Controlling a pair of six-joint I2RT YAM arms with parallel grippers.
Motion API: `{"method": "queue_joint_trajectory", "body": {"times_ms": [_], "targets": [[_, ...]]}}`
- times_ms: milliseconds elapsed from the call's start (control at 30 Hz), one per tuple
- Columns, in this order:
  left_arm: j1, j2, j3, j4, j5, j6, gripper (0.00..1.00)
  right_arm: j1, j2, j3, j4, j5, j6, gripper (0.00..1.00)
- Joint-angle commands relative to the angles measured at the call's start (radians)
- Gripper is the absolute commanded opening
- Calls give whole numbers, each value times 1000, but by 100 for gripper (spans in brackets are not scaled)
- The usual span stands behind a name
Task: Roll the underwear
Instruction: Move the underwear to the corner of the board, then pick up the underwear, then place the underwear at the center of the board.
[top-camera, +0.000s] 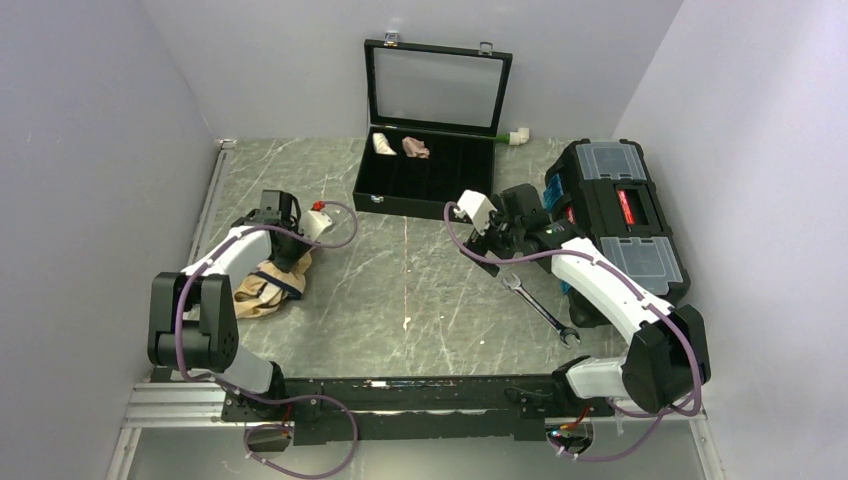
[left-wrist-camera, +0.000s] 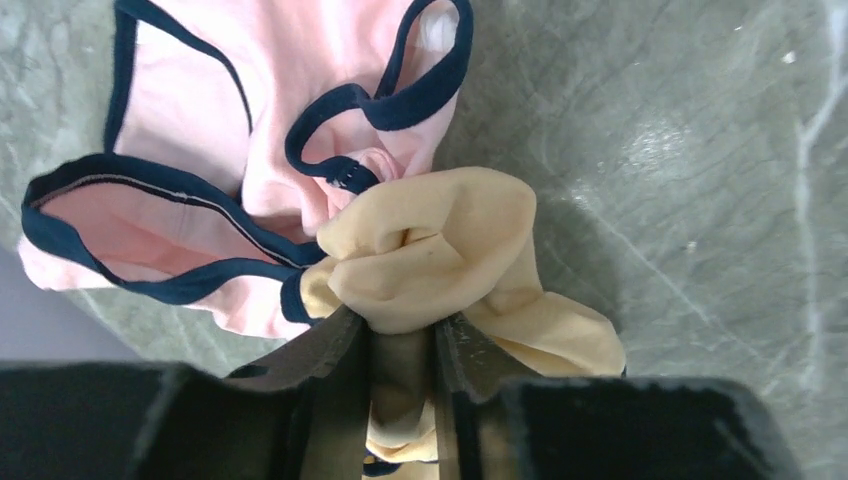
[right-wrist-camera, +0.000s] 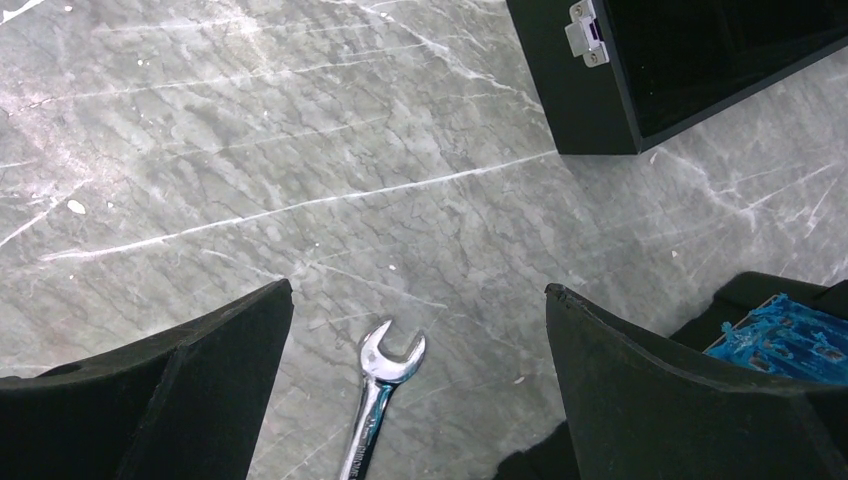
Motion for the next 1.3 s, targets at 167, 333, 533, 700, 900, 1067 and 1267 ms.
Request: {"method": "queue_joint_trajectory", "body": {"times_ms": [167,333,533,700,900,1067,1267], "targets": [[3,-74,21,-92,119,-99,57,-2,3,-18,40,-27,19,99],[4,-95,-6,-106,74,-91,61,-3,-2,-18,41,-27,19,99],[4,-76,-69,-59,54,-71,36,-2,8,-21,40,-32,19,99],[4,-56,-24,-106,95,-88,0,-3,2,-21,30,-23,18,99],[-34,-204,109,-273,204,-122,0,-17,-40,-10,19,-36,26,98],[-174,-331,254,-400,316,-173,0,-76,-75,40,-5,-109,36,98],[-458,-269,442,-400,390,-306,8,-177,-89,96,-23,-133,47,98]]}}
